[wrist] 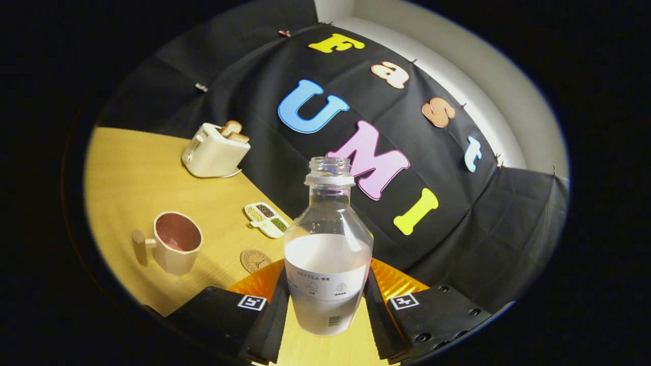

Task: Take the bottle from table, then pour the juice into the cup, finally place the bottle on the coaster

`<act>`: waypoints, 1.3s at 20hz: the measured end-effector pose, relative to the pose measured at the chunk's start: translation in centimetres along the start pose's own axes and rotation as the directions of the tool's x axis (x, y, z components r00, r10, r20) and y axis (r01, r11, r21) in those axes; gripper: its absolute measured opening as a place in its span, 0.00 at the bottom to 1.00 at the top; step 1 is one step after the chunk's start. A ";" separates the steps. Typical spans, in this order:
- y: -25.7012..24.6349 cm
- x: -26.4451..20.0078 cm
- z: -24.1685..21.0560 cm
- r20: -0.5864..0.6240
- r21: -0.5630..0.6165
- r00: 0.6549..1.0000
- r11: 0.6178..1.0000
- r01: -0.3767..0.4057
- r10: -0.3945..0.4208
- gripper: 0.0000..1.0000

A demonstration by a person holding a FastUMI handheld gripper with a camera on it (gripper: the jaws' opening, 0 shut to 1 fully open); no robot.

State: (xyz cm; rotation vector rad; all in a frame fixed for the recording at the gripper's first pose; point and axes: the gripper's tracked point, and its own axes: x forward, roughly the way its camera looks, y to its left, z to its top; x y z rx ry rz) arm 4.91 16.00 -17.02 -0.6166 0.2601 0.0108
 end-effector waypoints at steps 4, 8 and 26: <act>1.3 0.5 0.1 -0.004 -0.161 1.000 0.987 -0.006 0.006 0.72; 3.1 0.6 0.6 0.003 -0.257 0.999 0.966 -0.038 0.040 0.72; 8.5 2.4 -1.8 -0.057 -0.566 0.991 0.813 -0.134 0.124 0.72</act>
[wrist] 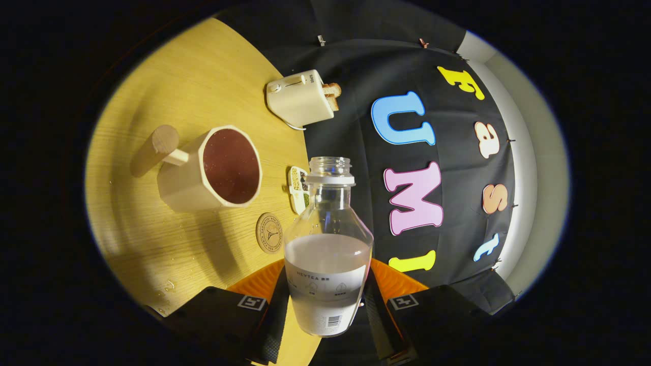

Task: Take the bottle from table, then pour the juice into the cup, finally place the bottle on the coaster

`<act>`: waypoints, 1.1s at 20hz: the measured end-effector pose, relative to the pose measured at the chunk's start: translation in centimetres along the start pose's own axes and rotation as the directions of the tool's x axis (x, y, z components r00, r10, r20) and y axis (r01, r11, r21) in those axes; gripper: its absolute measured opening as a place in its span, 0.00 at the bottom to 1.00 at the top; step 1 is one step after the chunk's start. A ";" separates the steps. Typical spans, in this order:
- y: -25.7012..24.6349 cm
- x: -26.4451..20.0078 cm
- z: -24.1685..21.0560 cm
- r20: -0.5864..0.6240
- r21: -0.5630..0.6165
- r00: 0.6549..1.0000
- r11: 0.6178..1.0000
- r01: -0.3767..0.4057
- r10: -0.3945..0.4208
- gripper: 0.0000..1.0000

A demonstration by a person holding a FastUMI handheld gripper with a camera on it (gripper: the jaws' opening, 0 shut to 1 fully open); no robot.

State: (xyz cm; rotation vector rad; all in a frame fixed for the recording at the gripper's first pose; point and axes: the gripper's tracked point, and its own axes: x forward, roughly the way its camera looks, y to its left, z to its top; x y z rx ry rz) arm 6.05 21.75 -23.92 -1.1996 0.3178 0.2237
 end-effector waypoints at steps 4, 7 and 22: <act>0.9 0.1 -0.2 -0.002 -0.057 1.000 0.998 -0.019 0.019 0.72; 1.5 0.7 -0.6 -0.011 -0.079 0.999 0.996 -0.035 0.034 0.72; 0.7 1.9 -0.4 0.025 -0.259 1.000 0.966 -0.010 0.017 0.72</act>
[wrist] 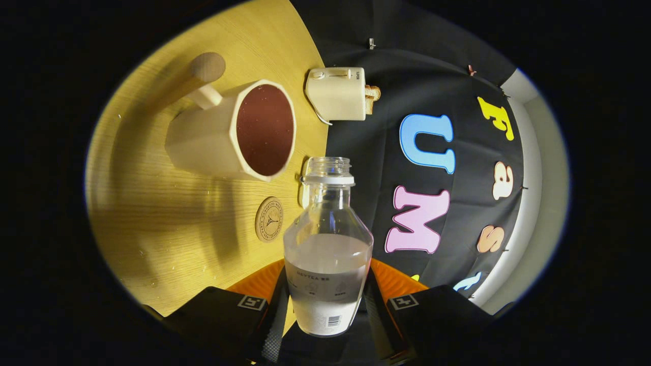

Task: Take the bottle from table, then pour the juice into the cup, finally place the bottle on the coaster

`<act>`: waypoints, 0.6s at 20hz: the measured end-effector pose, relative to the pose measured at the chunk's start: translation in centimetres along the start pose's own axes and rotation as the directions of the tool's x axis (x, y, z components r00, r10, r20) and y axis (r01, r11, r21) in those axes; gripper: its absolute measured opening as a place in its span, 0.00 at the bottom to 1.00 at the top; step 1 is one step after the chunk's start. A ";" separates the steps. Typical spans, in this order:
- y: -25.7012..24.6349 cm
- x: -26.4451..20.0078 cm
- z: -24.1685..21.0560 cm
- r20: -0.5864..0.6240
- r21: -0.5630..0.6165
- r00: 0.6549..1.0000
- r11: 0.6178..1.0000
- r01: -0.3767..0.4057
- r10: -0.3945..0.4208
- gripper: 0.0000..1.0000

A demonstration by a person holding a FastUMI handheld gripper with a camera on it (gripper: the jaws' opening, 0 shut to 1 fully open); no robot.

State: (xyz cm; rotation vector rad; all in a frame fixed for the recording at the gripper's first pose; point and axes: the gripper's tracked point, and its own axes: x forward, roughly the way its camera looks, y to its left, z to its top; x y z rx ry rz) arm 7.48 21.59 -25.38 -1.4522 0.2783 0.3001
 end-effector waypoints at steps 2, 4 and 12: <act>0.1 0.0 0.0 0.011 -0.024 1.000 1.000 0.003 -0.002 0.72; 0.2 0.2 0.1 0.018 -0.051 1.000 0.999 0.002 -0.001 0.72; -0.3 0.9 -0.3 0.014 -0.114 1.000 0.994 0.004 -0.003 0.72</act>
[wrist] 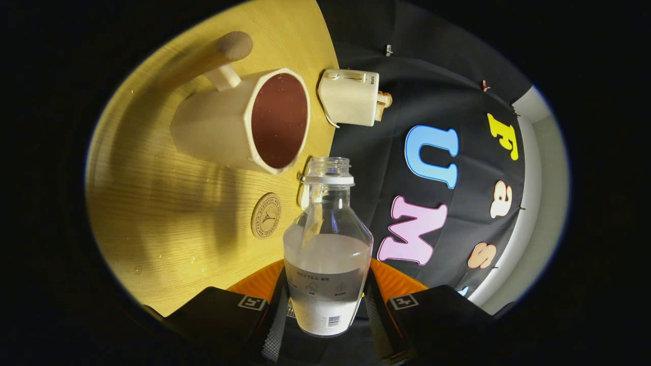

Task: Take the bottle from table, then pour the juice into the cup, finally place the bottle on the coaster

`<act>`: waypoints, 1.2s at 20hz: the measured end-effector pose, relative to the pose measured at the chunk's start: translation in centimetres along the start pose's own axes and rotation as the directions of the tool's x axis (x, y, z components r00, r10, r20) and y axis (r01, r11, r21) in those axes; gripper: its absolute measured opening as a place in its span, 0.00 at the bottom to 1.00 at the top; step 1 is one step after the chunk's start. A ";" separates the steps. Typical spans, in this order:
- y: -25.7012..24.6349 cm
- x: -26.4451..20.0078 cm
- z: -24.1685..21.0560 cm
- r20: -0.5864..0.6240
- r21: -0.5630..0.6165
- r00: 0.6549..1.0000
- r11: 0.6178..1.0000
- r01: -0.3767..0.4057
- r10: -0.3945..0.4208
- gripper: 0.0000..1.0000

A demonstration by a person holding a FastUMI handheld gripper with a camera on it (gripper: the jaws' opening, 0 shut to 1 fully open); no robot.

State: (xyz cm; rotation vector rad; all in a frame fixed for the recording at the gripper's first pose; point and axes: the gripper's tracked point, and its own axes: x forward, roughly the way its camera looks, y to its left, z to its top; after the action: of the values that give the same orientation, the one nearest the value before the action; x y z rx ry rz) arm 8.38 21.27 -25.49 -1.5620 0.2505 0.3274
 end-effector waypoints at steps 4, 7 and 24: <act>-0.3 0.1 0.0 0.009 -0.034 1.000 0.999 0.011 -0.011 0.72; -0.5 0.2 -0.1 0.012 -0.050 1.000 0.999 0.016 -0.016 0.72; -1.0 0.1 0.5 0.050 -0.123 0.998 0.991 0.044 -0.038 0.72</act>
State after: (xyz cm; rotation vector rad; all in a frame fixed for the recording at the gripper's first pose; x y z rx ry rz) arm 8.78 21.79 -24.59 -1.6777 0.1636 0.3533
